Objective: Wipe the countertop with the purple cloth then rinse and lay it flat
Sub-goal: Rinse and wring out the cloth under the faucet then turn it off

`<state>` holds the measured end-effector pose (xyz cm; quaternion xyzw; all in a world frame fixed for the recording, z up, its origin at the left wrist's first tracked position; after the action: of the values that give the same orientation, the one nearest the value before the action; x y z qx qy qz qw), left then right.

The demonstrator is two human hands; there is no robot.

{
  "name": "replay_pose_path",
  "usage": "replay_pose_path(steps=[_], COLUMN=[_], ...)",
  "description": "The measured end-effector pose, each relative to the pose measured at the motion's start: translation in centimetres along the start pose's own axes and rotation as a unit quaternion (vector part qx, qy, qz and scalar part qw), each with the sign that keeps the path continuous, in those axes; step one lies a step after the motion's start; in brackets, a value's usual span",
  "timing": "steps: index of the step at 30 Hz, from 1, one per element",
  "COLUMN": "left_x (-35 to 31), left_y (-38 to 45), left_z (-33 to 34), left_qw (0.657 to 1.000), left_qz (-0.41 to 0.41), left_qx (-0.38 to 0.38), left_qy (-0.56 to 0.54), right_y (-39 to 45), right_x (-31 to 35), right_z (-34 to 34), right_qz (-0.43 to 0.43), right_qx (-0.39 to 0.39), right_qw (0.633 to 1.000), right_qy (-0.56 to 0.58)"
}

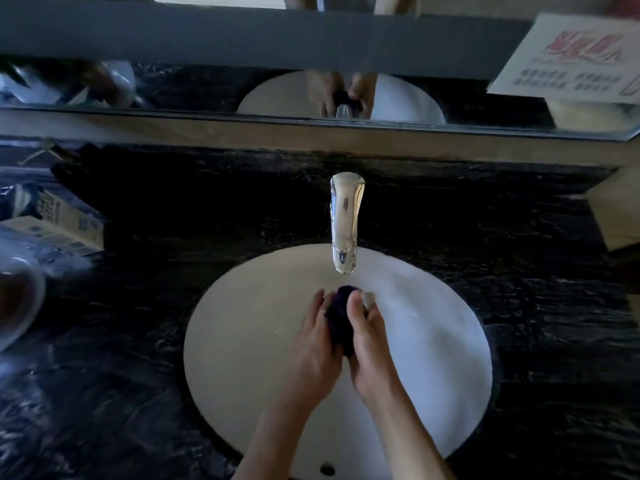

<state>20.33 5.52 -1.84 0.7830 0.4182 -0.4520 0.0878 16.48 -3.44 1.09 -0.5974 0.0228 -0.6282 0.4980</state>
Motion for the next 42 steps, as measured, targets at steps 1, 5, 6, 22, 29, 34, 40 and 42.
replay_pose_path(steps=[1,5,6,22,29,34,40,42], left_x=[-0.2,-2.1,-2.3,-3.8,-3.5,-4.2,-4.7,-4.3], left_y=[0.0,-1.4,-1.7,-0.3,0.0,0.7,1.4,1.5], left_z=[0.1,-0.3,-0.5,-1.6,-1.5,-1.5,-0.9,-0.1], left_qw=[0.998,0.966,0.959,0.675,0.656,0.696,0.820,0.865], left_qz=[0.010,0.053,0.048,-0.367,-0.272,-0.246,-0.299,-0.308], left_qx=[0.018,0.067,0.085,0.253,0.390,0.413,0.335,0.292], left_qy=[0.065,0.243,0.265,-0.589,-0.587,-0.533,-0.355,-0.268], right_y=[0.0,0.2,0.3,0.7,0.5,0.0,1.8,2.7], right_x=[-0.1,-0.6,-0.5,3.5,4.9,6.3,5.9,4.8], right_z=[-0.2,-1.4,-1.8,-4.3,-4.7,-3.5,-0.5,-0.1], right_qz=[-0.003,-0.021,-0.020,0.082,0.014,0.013,-0.003,-0.014], right_qx=[0.002,-0.014,-0.031,0.100,0.149,0.187,0.135,0.107], right_qw=[1.000,0.999,0.999,0.991,0.977,0.969,0.924,0.899], right_qy=[-0.022,-0.019,-0.016,0.025,-0.154,-0.162,-0.359,-0.425])
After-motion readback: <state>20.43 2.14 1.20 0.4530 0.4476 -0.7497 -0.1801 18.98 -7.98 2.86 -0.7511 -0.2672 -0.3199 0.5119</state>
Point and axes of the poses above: each hand's wrist, its own y-axis towards the middle knuckle, its own z-axis out of the palm, x = y × z, the point moved 1 cm from there along y, towards the middle knuckle, and after that the axes turned 5 degrees about y, right-handed, at the moved point
